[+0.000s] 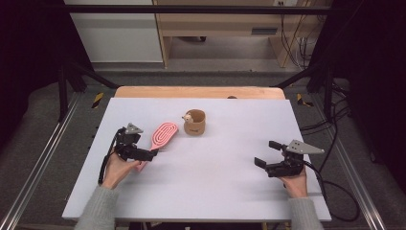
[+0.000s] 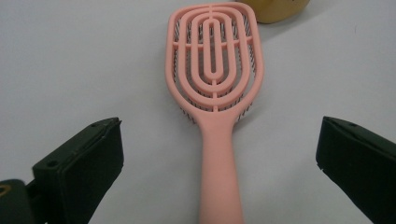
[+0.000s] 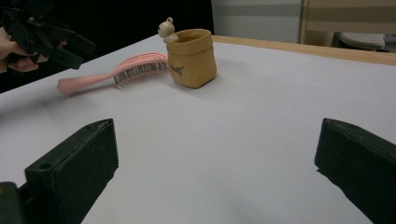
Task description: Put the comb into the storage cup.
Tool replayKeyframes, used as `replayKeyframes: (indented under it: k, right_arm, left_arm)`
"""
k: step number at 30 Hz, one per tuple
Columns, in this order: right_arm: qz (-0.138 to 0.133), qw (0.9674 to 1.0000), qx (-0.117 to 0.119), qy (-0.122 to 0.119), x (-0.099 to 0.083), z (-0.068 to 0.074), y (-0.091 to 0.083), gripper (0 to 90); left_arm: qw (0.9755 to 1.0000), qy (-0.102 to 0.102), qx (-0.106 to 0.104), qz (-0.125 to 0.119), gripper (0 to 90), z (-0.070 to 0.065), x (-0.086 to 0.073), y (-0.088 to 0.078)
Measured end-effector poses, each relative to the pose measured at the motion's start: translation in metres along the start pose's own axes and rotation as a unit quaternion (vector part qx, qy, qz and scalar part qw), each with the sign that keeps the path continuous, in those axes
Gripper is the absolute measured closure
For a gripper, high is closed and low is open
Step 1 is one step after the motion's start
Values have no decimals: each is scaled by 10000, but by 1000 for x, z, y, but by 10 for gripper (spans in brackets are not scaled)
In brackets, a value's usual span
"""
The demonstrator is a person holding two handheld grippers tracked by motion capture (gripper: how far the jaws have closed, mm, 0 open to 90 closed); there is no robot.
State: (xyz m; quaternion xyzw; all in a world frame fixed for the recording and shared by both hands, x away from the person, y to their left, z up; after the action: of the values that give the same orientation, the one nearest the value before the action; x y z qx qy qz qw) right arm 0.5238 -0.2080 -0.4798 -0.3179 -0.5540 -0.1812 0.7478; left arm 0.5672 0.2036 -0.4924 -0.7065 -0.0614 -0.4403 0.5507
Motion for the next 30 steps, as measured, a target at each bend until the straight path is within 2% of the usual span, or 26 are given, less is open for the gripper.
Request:
replayKeyframes:
  k: [7,15,20,30]
  right_arm:
    - [3,10000,-8,-9,0,0,0,1]
    - [28,10000,3,-17,-1,0,1,1]
    - [23,10000,0,-18,-1,0,1,1]
    - [21,10000,0,-19,-1,0,1,1]
  left_arm:
    - [9999,65,-8,146,11,-1,-4,10]
    - [9998,65,-15,199,32,-1,-7,15]
    - [9997,68,-18,235,70,-3,-8,18]
    - [9992,144,-37,379,204,-5,-11,24]
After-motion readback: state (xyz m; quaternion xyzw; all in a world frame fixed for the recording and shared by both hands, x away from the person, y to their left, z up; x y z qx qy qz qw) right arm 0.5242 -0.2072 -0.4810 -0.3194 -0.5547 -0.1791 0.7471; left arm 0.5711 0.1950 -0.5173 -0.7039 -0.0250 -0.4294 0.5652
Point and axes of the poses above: each handheld gripper's, and its own axes: y roughly forward along the jaws, x roughly out of its top, z roughly to its left, the point moved 9 cm from there along y, roughly forward along the jaws
